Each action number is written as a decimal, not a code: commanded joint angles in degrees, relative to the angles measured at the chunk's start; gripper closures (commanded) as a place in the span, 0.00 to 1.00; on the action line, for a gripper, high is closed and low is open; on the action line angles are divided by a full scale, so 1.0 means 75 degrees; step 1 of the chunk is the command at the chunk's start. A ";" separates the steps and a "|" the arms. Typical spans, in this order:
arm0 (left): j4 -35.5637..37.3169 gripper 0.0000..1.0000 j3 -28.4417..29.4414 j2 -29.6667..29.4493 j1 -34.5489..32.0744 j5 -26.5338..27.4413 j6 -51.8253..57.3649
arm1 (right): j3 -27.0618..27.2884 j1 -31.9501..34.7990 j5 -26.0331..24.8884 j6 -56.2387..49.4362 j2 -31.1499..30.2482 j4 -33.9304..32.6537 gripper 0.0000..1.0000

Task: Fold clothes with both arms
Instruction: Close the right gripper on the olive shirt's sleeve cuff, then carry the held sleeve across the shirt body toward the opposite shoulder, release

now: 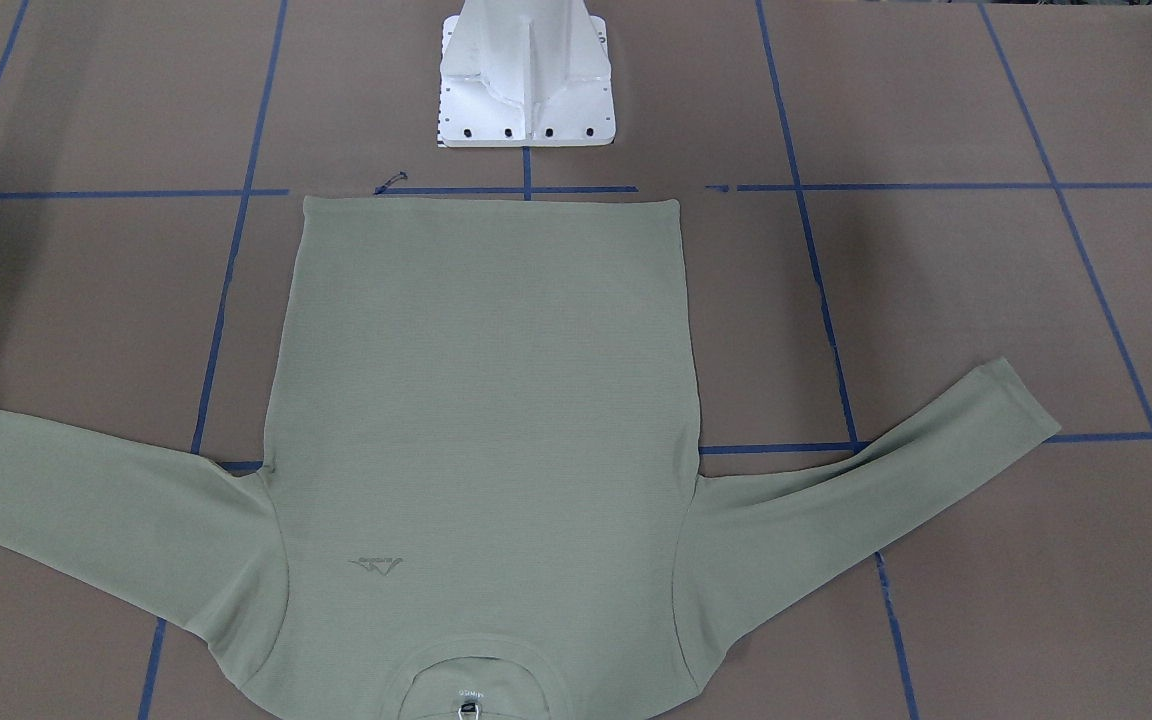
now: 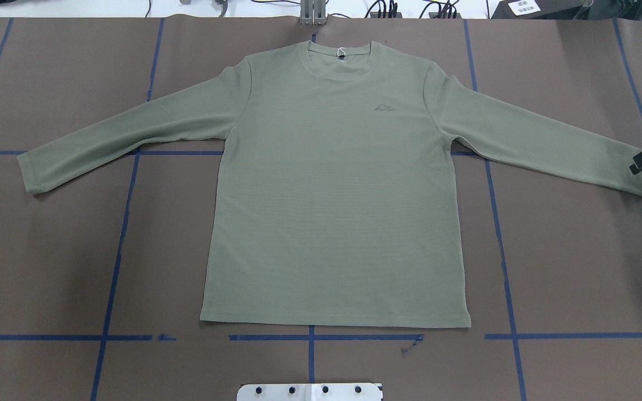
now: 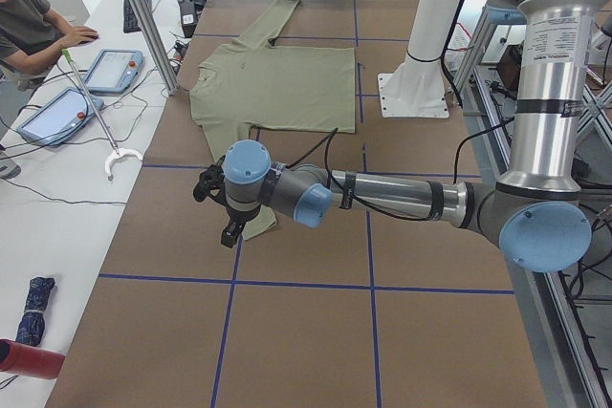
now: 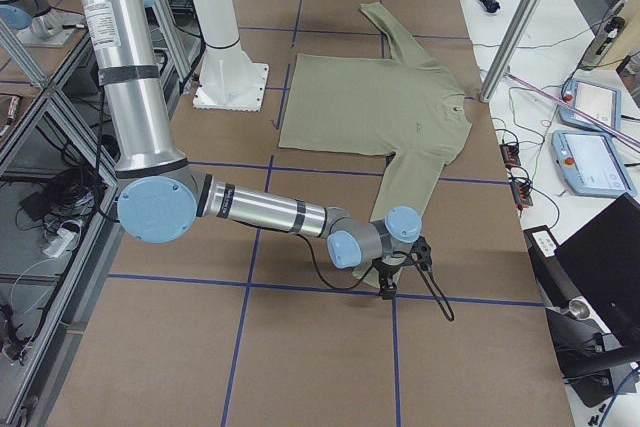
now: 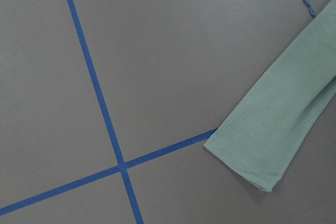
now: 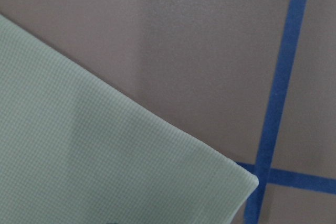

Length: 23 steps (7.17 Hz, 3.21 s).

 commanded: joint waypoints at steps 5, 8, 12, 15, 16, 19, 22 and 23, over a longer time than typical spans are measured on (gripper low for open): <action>0.0001 0.00 -0.0011 -0.0053 0.0007 0.0000 0.0000 | 0.0046 0.0011 0.0031 -0.0095 -0.0017 0.0012 1.00; -0.0011 0.00 0.0001 -0.0054 -0.0005 -0.0035 -0.0012 | 0.0325 0.0023 0.0100 -0.0037 0.0006 0.0012 1.00; -0.0011 0.00 0.0001 -0.0077 0.0007 -0.0047 -0.0012 | 0.1135 -0.0221 0.1038 0.1858 0.1279 -0.0011 1.00; 0.0001 0.00 0.0001 -0.0112 -0.0005 -0.0047 -0.0012 | 0.1218 -0.1684 0.0151 0.4593 0.3608 -0.0326 1.00; 0.0001 0.00 0.0059 -0.0147 -0.0005 -0.0035 -0.0012 | 0.1253 -0.2025 -0.0189 0.5463 0.4254 -0.0409 1.00; 0.0024 0.00 0.0118 -0.0194 -0.0005 0.0000 -0.0012 | 0.1183 -0.4012 -0.2466 0.7083 0.5745 -0.0445 1.00; -0.0011 0.00 0.0259 -0.0206 -0.0005 0.0012 -0.0012 | 0.0181 -0.4992 -0.3789 0.7476 0.6425 -0.0340 1.00; -0.0011 0.00 0.0259 -0.0206 0.0007 0.0012 -0.0012 | 0.0117 -0.4993 -0.3778 0.7499 0.6521 -0.0328 1.00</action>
